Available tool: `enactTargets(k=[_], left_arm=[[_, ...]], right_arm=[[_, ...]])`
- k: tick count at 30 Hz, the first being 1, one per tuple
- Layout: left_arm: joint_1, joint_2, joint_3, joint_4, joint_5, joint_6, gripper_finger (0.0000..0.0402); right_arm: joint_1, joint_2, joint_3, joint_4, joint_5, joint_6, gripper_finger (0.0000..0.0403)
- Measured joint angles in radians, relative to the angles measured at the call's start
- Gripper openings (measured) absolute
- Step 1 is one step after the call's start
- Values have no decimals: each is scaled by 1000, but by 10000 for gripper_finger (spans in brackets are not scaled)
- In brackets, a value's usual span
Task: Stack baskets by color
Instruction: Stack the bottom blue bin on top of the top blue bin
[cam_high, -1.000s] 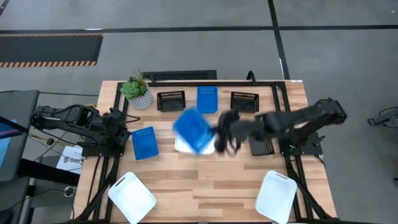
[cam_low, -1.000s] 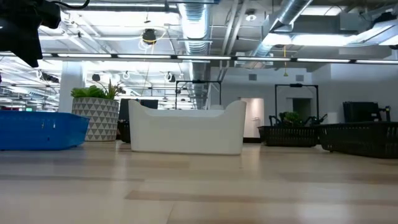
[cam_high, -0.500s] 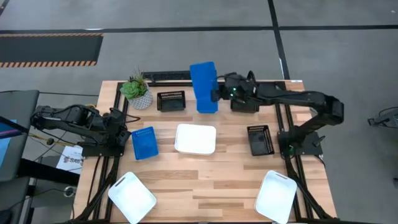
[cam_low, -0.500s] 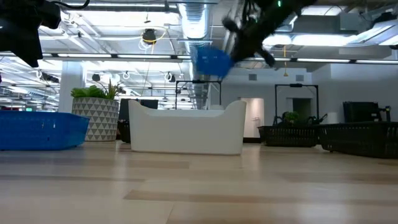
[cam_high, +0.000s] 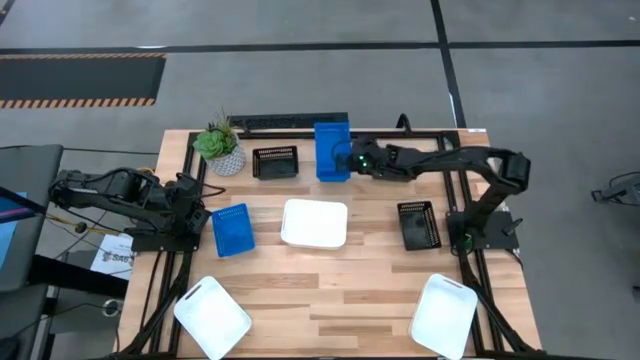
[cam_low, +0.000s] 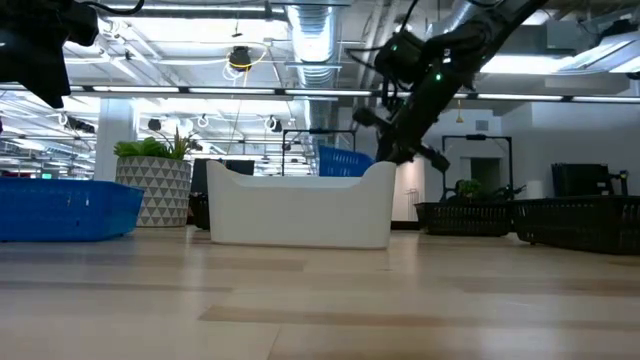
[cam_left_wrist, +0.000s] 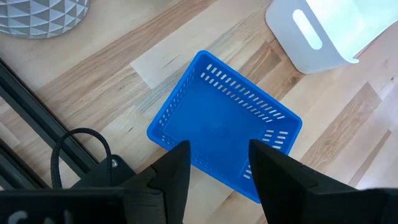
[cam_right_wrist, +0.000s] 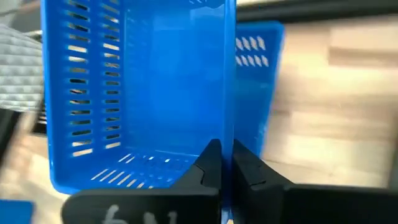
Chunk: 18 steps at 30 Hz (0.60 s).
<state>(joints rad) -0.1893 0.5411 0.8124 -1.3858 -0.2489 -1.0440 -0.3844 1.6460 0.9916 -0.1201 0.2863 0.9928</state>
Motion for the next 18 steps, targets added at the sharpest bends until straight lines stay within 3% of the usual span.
enactTargets(k=[18], left_arm=[[0, 0, 0, 0, 0, -14, 150]], right_arm=[[-32, 28, 1, -86, -28, 24, 76]])
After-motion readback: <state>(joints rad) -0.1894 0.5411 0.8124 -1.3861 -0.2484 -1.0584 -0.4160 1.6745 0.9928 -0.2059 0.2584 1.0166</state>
